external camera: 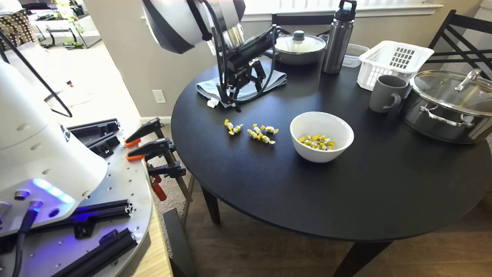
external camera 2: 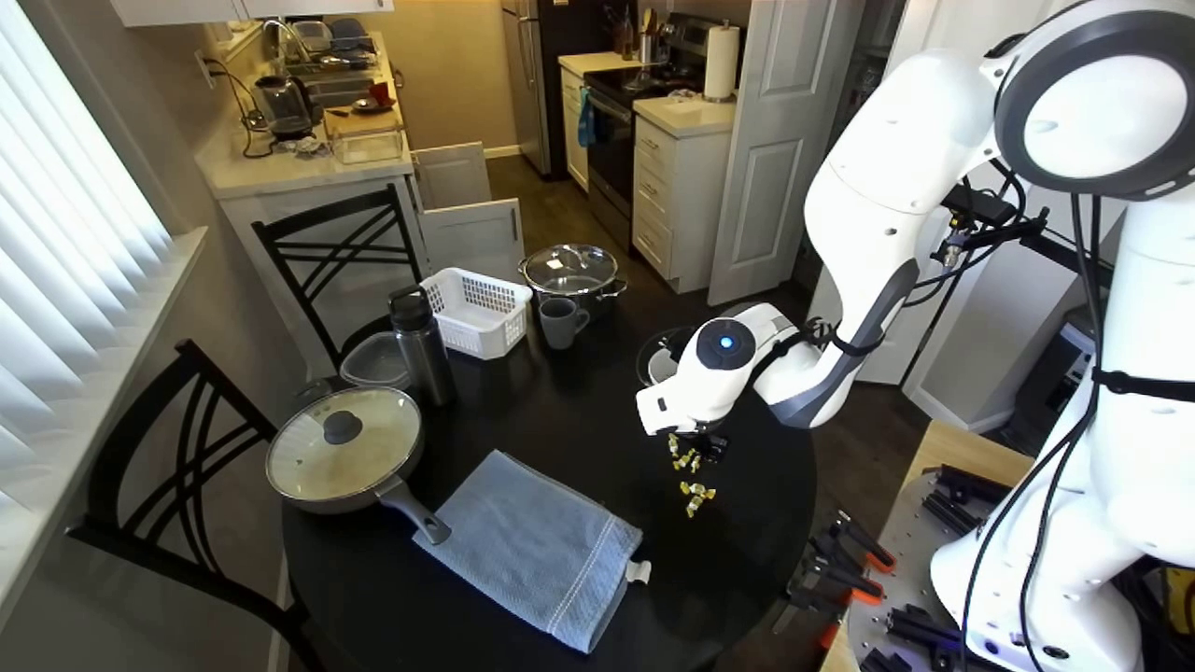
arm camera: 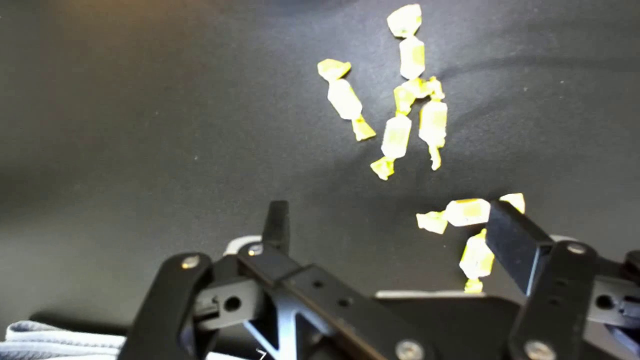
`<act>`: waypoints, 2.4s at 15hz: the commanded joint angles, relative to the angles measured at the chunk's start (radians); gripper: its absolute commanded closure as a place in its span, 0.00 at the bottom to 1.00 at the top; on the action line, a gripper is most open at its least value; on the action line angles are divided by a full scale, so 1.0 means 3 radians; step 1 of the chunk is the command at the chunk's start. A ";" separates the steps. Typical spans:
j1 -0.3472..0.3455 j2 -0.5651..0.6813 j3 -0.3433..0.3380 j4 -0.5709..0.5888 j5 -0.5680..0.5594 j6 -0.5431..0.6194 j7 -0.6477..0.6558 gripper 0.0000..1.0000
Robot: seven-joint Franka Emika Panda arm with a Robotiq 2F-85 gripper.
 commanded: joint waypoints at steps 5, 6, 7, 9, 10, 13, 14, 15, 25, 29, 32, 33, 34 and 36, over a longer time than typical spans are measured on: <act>0.0004 0.0007 -0.0033 -0.0035 -0.0005 0.0000 0.0080 0.00; 0.0004 0.0007 -0.0032 -0.0034 -0.0005 0.0000 0.0080 0.00; 0.0005 0.0089 0.0015 0.0000 0.0024 0.0033 -0.0036 0.00; -0.0037 0.0149 0.0031 0.0010 -0.0007 0.0092 -0.0188 0.00; -0.0231 0.0194 0.0179 0.0012 -0.0040 0.0152 -0.0338 0.00; -0.0349 0.0288 0.0202 0.0072 -0.0127 0.0202 -0.0599 0.00; -0.0391 0.0308 0.0198 0.0082 -0.0135 0.0192 -0.0670 0.00; -0.0436 0.0332 0.0192 0.0092 -0.0127 0.0189 -0.0738 0.00; -0.0812 0.0772 0.0168 0.0306 -0.0094 0.0535 -0.1078 0.00; -0.0872 0.0933 0.0170 0.0440 -0.0091 0.0639 -0.1118 0.00; -0.0903 0.1019 0.0185 0.0510 -0.0105 0.0767 -0.1122 0.25; -0.0910 0.1045 0.0187 0.0519 -0.0119 0.0812 -0.1135 0.26; -0.0915 0.1059 0.0183 0.0523 -0.0128 0.0843 -0.1147 0.32; -0.0956 0.1082 0.0203 0.0513 -0.0099 0.0892 -0.1221 0.47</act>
